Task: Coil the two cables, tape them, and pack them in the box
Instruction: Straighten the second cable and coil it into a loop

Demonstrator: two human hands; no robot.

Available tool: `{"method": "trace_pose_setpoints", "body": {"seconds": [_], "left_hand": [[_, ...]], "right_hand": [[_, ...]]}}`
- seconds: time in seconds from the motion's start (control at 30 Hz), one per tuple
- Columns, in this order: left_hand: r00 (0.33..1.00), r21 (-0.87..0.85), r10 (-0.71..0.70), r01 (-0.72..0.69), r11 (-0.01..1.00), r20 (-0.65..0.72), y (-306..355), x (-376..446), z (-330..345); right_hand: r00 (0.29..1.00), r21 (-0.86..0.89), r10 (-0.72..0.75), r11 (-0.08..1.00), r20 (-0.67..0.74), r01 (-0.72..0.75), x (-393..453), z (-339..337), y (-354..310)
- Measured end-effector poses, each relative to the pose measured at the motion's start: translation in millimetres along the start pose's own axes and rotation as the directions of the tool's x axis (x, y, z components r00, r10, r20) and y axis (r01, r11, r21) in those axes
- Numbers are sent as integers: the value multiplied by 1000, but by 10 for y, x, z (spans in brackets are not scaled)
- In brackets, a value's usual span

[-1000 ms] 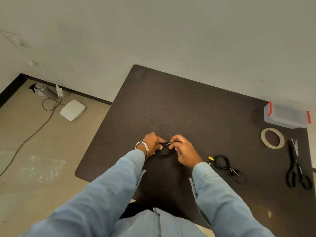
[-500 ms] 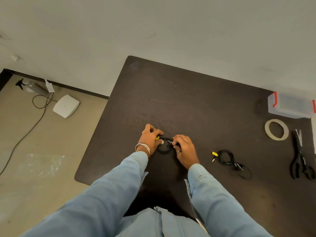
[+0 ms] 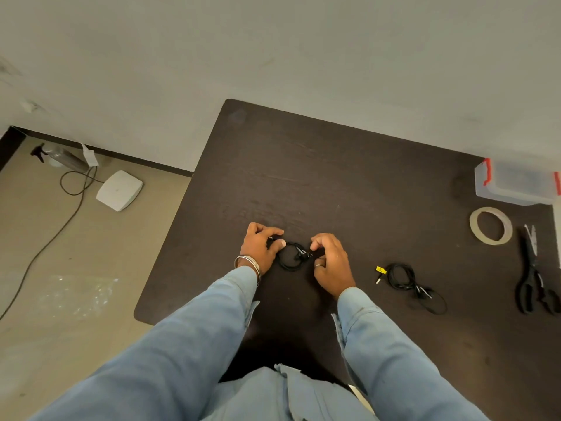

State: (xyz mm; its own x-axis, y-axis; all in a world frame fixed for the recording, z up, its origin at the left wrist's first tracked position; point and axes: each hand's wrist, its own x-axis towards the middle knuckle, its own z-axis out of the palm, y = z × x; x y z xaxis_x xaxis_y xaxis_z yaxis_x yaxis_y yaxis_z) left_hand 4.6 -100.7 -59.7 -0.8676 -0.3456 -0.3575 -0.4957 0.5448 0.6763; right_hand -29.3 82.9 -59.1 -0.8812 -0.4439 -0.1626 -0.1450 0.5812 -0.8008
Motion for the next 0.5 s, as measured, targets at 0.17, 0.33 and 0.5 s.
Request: {"method": "trace_pose_setpoints", "body": {"seconds": [0.17,0.33,0.5], "left_hand": [[991,-70,-61,53,996,-117,-1,-11,-17],[969,-89,-78,58,994,-235,227,-16,-19],[975,-91,5,-26,995,-223,681,-9,194]], "right_hand": [[989,85,86,993,-123,-76,-55,-64,45],[939,271,253,944,-233,-187,-137,-269,132],[859,448,379,870,-345,-204,-311,-756,323]]}}
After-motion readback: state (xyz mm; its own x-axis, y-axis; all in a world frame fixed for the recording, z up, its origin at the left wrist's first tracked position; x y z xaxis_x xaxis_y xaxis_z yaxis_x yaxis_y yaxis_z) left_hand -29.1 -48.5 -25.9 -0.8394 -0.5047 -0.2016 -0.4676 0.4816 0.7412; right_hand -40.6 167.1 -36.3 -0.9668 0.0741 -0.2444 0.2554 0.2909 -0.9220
